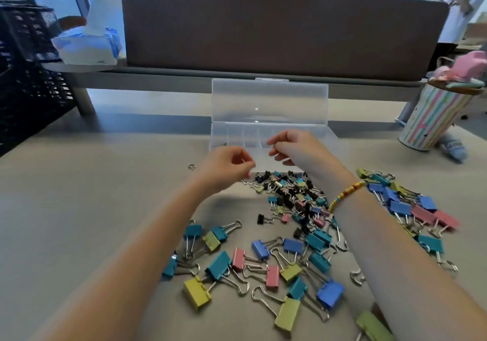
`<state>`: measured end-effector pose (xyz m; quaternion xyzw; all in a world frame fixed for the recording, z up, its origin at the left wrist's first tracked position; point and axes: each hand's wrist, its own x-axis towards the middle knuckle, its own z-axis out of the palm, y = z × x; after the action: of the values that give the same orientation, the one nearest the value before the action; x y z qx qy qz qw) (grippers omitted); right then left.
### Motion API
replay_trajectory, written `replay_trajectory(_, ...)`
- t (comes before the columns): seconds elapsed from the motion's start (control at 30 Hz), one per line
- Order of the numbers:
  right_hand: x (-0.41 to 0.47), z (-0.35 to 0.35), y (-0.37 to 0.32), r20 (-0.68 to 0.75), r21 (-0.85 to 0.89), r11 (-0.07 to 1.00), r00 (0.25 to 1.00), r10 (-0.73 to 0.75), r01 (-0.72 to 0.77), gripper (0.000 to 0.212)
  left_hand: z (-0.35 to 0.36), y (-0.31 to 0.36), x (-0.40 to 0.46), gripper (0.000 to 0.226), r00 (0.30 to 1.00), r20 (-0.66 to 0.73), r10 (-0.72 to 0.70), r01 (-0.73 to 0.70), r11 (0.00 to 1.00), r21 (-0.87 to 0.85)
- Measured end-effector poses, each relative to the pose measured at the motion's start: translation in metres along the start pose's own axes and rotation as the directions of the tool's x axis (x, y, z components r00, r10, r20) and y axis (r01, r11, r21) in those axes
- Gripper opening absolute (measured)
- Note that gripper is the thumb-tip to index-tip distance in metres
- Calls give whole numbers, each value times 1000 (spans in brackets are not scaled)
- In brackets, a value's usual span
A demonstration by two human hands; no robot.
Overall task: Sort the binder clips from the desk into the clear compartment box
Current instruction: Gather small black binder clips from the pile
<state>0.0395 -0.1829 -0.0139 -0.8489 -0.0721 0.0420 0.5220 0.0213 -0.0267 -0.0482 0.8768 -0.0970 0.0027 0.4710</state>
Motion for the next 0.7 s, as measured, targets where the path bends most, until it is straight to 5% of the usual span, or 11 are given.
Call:
replay_trajectory(0.13,-23,-11,17,121,-329,942,992,-27,66,9,13,-3,-28,11,972,232,39,-121,928,353)
replay_trajectory(0.27,-39,-18,35,199,-480,875,979,47,56,4,25,0,-40,30,965,260,39,-182,813,553)
replay_trajectory(0.37,-49,-26,42,236,-532,845,968,86,54,7,27,-2,-41,32,973,229,31,-152,832,534)
replay_trajectory(0.5,-52,-31,45,193,-754,654,972,131,62,18,31,-7,-40,22,989,143,38,-109,839,533)
replay_trajectory(0.7,-55,-35,51,142,-835,549,979,144,40,25,40,-1,-38,42,987,117,105,-151,845,513)
